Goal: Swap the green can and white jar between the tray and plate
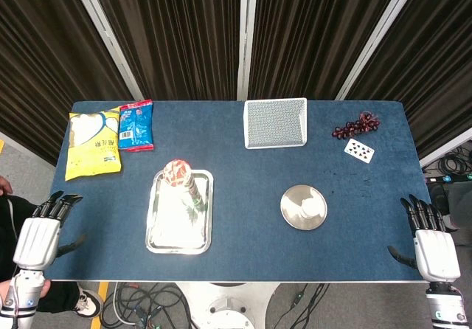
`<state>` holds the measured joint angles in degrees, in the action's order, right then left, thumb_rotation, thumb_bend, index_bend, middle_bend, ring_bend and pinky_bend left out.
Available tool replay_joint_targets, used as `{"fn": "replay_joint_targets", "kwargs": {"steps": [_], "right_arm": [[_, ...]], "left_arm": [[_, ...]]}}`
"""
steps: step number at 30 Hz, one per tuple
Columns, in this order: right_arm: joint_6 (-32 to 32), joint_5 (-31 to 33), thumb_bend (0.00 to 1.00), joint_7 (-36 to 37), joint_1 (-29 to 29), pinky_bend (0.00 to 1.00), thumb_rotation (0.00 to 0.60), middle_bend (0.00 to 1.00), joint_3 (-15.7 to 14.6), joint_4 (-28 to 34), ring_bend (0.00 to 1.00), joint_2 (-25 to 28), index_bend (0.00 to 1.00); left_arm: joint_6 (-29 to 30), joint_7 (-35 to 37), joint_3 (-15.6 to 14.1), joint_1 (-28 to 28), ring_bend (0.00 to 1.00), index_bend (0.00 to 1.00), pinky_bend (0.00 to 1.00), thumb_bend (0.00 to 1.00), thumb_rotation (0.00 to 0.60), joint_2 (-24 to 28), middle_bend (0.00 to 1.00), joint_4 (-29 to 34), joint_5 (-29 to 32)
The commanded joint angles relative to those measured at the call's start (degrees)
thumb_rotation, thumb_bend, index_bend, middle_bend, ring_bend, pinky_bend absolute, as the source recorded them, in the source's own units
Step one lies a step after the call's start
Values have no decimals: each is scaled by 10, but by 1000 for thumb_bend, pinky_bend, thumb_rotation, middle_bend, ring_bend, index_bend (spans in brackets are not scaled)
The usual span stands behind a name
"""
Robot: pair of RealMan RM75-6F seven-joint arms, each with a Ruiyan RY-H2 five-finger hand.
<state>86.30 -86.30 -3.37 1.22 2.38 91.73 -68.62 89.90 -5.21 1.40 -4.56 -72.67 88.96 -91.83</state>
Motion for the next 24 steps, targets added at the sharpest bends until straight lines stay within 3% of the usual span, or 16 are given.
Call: {"fn": "replay_joint_targets", "kwargs": {"steps": [1, 11, 20, 24], "right_arm": [[0, 0, 84, 1, -1, 0, 600, 0, 0, -1, 0, 0, 0], [4, 3, 84, 5, -2, 0, 600, 0, 3, 3, 0, 3, 0], [-5, 7, 84, 9, -1, 0, 600, 0, 0, -6, 0, 1, 0], [-6, 14, 84, 12, -2, 0, 600, 0, 3, -12, 0, 2, 0]], "left_arm": [[2, 0, 0, 1, 117, 201, 280, 124, 600, 1, 195, 1, 0], [-5, 7, 15, -19, 117, 201, 279, 116, 600, 12, 195, 20, -11], [-69, 18, 67, -94, 109, 163, 278, 67, 600, 67, 172, 98, -11], [-126, 30, 99, -146, 93, 130, 278, 65, 600, 86, 144, 122, 8]]}}
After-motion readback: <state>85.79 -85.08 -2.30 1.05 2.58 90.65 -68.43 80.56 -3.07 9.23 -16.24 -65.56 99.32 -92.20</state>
